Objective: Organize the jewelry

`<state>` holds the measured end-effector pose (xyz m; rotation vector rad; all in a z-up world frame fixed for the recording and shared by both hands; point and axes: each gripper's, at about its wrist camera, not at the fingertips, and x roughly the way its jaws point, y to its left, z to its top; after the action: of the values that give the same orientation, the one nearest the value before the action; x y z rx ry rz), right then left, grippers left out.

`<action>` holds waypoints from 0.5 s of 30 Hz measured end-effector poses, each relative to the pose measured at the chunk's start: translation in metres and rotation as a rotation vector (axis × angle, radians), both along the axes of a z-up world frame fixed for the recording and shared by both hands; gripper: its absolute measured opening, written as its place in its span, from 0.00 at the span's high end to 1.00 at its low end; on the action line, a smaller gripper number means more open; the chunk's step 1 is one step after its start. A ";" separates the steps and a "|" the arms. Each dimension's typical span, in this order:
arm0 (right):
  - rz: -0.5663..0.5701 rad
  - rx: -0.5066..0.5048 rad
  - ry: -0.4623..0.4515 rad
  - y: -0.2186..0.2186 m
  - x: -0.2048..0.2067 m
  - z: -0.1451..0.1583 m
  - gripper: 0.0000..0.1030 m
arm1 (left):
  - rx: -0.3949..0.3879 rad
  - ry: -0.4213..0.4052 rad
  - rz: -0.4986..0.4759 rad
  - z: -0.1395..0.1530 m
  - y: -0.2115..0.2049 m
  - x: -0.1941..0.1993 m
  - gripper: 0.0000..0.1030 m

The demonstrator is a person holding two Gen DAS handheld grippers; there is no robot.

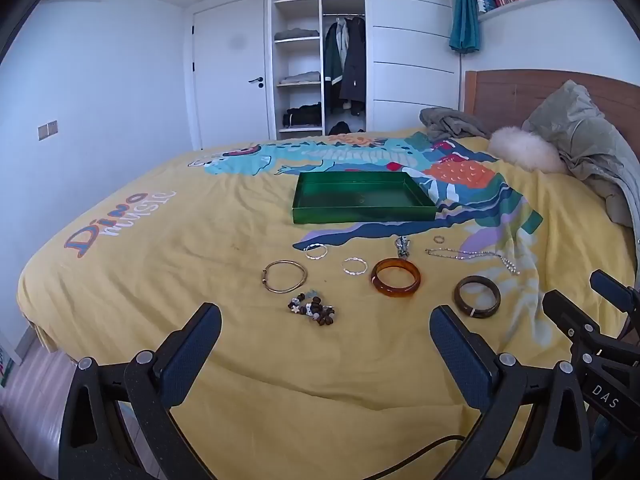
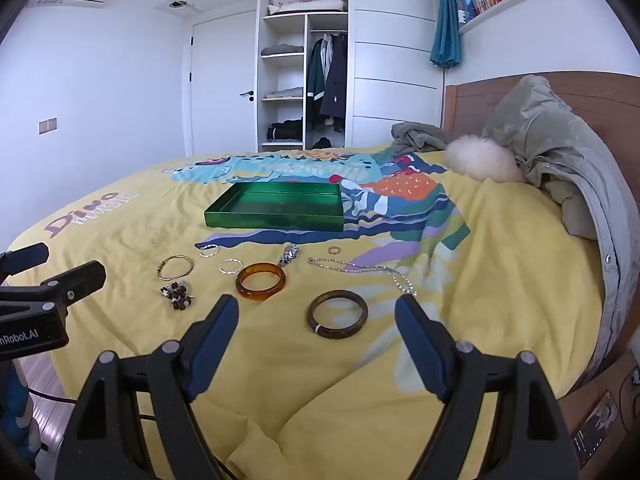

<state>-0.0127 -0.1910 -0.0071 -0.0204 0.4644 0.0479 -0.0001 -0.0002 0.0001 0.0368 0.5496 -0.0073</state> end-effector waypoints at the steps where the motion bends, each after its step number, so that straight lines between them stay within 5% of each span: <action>1: 0.000 -0.001 0.001 0.000 0.000 0.000 0.22 | -0.001 0.001 0.000 0.000 0.000 0.000 0.01; 15: 0.000 -0.001 -0.001 0.000 0.001 -0.001 0.22 | -0.005 0.007 0.000 -0.001 0.001 0.001 0.01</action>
<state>-0.0116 -0.1912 -0.0080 -0.0209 0.4638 0.0478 0.0007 0.0006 -0.0007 0.0318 0.5568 -0.0093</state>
